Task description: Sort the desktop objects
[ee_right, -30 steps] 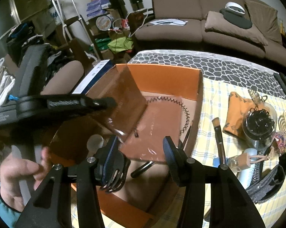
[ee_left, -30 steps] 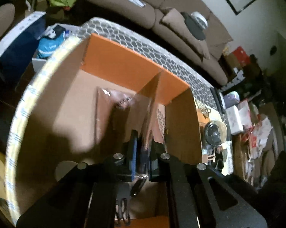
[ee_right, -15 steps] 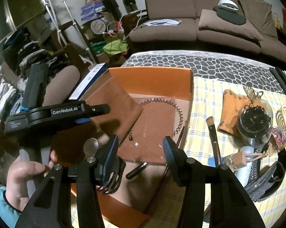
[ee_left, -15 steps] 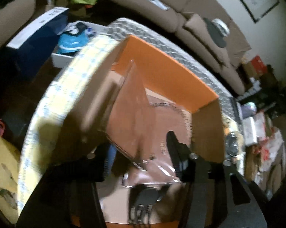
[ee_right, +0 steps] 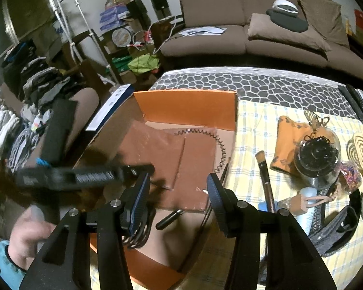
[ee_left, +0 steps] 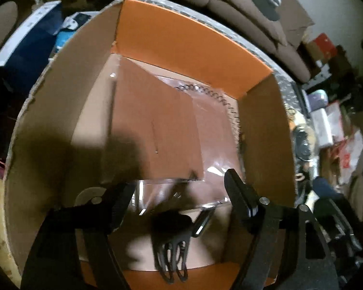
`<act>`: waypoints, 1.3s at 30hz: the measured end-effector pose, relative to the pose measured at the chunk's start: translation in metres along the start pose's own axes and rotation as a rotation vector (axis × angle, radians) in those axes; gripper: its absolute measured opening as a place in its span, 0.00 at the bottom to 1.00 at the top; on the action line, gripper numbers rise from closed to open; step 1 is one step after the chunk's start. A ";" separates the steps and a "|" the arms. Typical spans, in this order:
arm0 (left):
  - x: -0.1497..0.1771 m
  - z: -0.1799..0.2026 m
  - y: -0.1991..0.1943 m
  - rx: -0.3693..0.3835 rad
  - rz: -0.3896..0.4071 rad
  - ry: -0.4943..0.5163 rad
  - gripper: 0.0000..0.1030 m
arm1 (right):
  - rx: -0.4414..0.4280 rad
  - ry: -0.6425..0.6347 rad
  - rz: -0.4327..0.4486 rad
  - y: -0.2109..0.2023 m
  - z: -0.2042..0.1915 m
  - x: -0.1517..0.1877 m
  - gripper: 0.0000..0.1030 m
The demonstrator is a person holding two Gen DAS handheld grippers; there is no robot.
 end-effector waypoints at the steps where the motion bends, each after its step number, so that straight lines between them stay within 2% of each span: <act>1: -0.001 -0.002 -0.004 -0.002 0.010 -0.008 0.70 | -0.001 0.003 0.003 -0.002 0.001 -0.001 0.50; 3: -0.002 -0.008 -0.014 0.019 0.033 -0.034 0.72 | -0.002 0.004 0.009 -0.005 0.003 -0.002 0.50; 5: -0.001 -0.016 -0.021 0.047 0.041 -0.070 0.83 | -0.001 0.007 0.015 -0.009 0.005 -0.004 0.50; 6: 0.000 -0.021 -0.023 0.067 0.031 -0.097 0.90 | 0.001 0.012 0.019 -0.010 0.008 -0.006 0.50; 8: 0.003 -0.032 -0.020 0.153 -0.010 -0.161 0.99 | 0.005 0.023 0.025 -0.013 0.013 -0.008 0.51; 10: 0.007 -0.039 -0.014 0.204 -0.052 -0.205 1.00 | 0.007 0.033 0.029 -0.015 0.018 -0.008 0.57; 11: 0.009 -0.038 -0.014 0.196 -0.055 -0.205 1.00 | 0.003 0.039 0.032 -0.017 0.020 -0.008 0.65; 14: 0.011 -0.032 -0.023 0.158 -0.025 -0.170 1.00 | -0.009 0.042 0.041 -0.020 0.022 -0.008 0.76; 17: 0.011 -0.023 -0.037 0.151 0.022 -0.141 1.00 | -0.005 0.029 0.052 -0.021 0.020 -0.008 0.80; 19: 0.011 -0.014 -0.050 0.115 0.061 -0.103 1.00 | -0.002 0.025 0.053 -0.020 0.021 -0.007 0.83; 23: 0.014 0.002 -0.065 0.039 0.114 -0.037 1.00 | 0.022 0.017 0.049 -0.019 0.025 -0.006 0.84; 28: 0.018 0.017 -0.072 -0.027 0.138 0.014 1.00 | 0.053 0.017 0.060 -0.023 0.034 -0.005 0.85; 35: 0.026 0.050 -0.074 -0.048 0.157 0.094 1.00 | 0.072 0.036 0.081 -0.035 0.050 -0.007 0.85; 39: 0.029 0.072 -0.072 -0.014 0.177 0.115 1.00 | 0.099 0.031 0.087 -0.042 0.062 -0.007 0.85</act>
Point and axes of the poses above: each gripper's, at about its wrist camera, not at the fingertips, and y roughly the way its jaws point, z to its right, x to its underside, the point moved 1 cm from there along y, roughly the way its jaws point, and after that the axes turned 10 degrees about y, right-handed, at the moved point
